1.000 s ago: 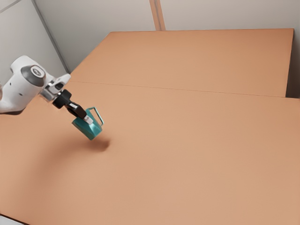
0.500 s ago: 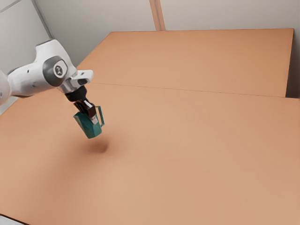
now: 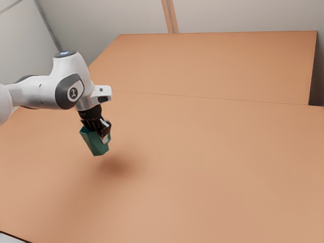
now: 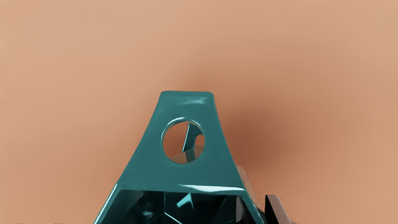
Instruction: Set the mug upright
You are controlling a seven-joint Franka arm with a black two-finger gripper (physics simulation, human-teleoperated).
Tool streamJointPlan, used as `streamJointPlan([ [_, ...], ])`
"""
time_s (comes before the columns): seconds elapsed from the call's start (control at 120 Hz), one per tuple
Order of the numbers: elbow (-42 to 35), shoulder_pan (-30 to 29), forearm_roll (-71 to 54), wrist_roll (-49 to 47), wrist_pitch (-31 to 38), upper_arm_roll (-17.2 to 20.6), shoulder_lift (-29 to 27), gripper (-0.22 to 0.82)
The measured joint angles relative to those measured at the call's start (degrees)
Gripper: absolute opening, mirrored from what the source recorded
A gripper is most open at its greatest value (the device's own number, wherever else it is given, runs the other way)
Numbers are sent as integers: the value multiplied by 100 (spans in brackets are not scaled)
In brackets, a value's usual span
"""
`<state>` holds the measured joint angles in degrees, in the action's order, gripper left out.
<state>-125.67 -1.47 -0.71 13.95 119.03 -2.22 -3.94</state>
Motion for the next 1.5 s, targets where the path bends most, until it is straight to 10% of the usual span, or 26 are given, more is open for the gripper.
streamJointPlan([
  [1.5,-608,278,-515,-2535,1461,157,684,-18],
])
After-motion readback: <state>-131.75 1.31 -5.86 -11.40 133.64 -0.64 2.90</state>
